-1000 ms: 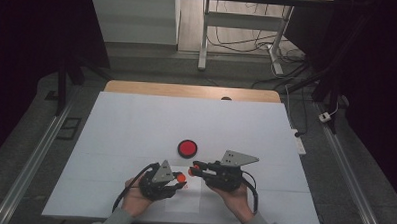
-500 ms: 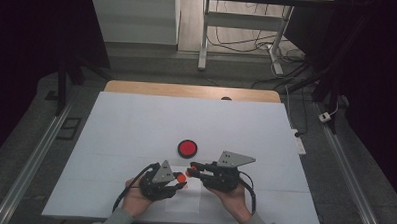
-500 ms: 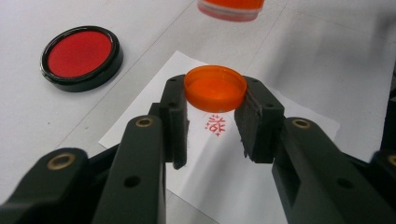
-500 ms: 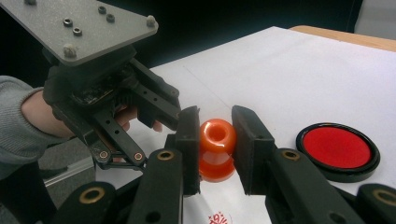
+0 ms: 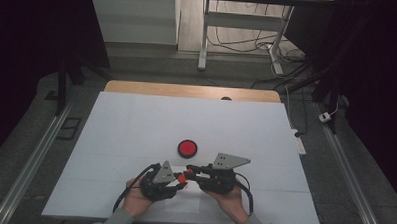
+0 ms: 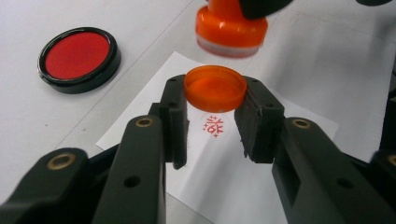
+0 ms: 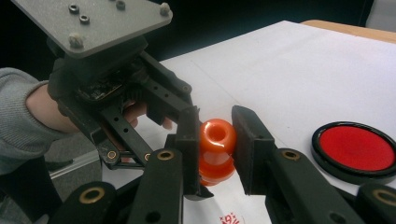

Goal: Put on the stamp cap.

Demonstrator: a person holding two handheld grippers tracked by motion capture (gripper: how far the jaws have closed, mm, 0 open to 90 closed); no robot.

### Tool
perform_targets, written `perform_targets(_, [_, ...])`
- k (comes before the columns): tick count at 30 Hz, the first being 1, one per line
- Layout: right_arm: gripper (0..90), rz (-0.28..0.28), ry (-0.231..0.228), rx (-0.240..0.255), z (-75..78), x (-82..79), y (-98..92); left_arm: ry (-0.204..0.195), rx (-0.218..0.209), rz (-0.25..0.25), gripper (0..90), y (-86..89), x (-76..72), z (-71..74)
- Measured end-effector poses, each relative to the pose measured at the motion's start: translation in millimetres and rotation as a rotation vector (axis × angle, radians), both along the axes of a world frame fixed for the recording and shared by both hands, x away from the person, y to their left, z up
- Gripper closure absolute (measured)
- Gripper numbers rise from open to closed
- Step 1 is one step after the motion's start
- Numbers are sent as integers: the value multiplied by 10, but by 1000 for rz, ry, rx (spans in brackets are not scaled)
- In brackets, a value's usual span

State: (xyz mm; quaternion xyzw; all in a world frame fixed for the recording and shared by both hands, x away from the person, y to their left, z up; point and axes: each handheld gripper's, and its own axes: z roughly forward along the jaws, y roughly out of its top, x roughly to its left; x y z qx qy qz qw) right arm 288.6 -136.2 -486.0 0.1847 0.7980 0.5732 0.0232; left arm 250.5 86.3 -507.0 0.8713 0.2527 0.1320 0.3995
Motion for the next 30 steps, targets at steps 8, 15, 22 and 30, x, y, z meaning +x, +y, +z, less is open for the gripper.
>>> perform_targets(8, [722,8,3,-8,-23,-9,26,-3,-3,-6,645,-18,-15,10])
perform_targets(15, [722,11,5,-11,-32,-12,33,-7,-5,-12,645,-25,-23,19])
perform_targets(22, [722,11,7,-11,-37,-10,32,-12,-9,-9,645,-23,-27,22])
perform_targets(30, [722,13,8,-14,-45,-13,38,-17,-9,-13,645,-31,-36,29])
